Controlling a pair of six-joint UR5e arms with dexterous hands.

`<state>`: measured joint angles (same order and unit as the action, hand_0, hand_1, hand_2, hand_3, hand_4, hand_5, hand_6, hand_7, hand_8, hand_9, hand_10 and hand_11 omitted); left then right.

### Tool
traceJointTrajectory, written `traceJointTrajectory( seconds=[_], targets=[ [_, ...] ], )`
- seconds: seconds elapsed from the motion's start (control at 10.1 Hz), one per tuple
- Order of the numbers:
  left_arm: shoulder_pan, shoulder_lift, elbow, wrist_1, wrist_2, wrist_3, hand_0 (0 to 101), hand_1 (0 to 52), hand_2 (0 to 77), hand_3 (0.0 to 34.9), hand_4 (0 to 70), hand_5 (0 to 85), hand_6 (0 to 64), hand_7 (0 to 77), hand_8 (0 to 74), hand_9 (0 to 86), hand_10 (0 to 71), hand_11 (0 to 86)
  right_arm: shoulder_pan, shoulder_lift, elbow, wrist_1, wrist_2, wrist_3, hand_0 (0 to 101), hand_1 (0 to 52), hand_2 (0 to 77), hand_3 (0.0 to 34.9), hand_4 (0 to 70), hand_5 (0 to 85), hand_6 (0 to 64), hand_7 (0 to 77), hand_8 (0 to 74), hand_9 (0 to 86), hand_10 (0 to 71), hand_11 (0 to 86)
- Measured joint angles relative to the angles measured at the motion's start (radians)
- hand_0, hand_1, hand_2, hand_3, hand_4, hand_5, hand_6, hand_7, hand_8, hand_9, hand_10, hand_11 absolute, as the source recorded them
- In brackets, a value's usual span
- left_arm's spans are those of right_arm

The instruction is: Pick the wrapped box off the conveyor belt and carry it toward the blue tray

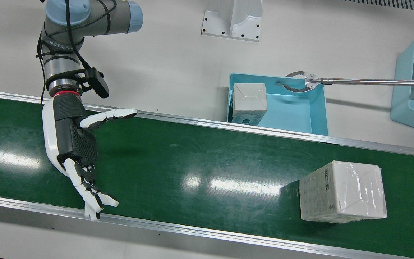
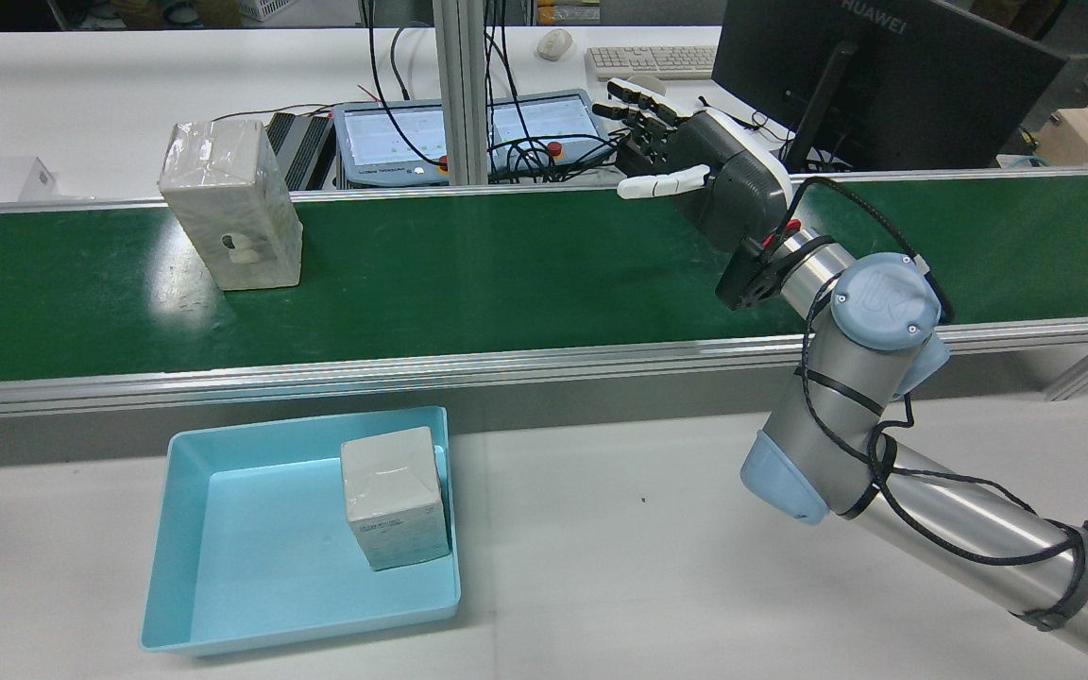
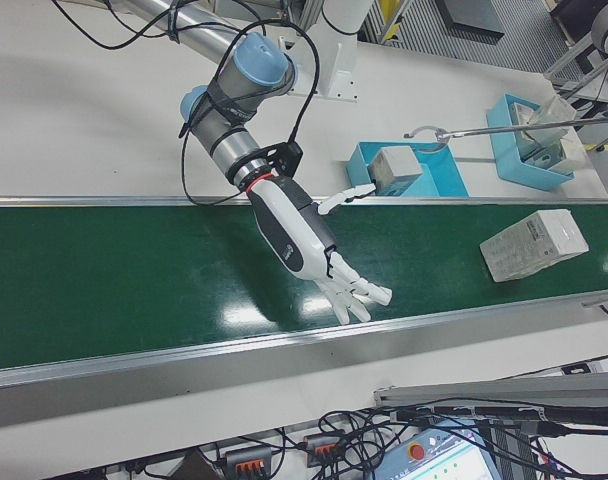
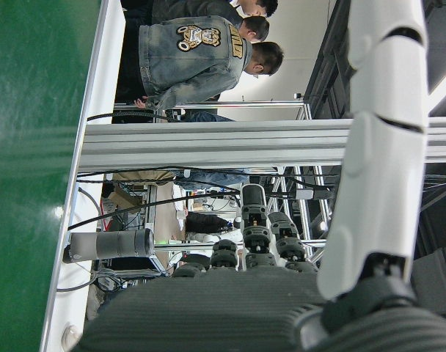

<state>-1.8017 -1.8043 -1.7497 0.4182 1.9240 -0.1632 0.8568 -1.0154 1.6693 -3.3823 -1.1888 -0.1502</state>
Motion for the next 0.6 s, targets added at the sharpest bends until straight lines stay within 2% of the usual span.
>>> traceJointTrajectory(
  seconds=[0.6],
  targets=[
    [0.000, 0.000, 0.000, 0.000, 0.000, 0.000, 0, 0.0, 1.1, 0.0, 0.0, 1.1, 0.5, 0.5, 0.5, 0.0, 0.0, 0.5, -0.001, 0.000, -0.002, 0.001, 0.001, 0.001, 46, 12.5, 11.4, 0.0, 7.1, 9.8, 6.5, 18.0, 3.3, 6.5, 0.0, 1.1]
  ],
)
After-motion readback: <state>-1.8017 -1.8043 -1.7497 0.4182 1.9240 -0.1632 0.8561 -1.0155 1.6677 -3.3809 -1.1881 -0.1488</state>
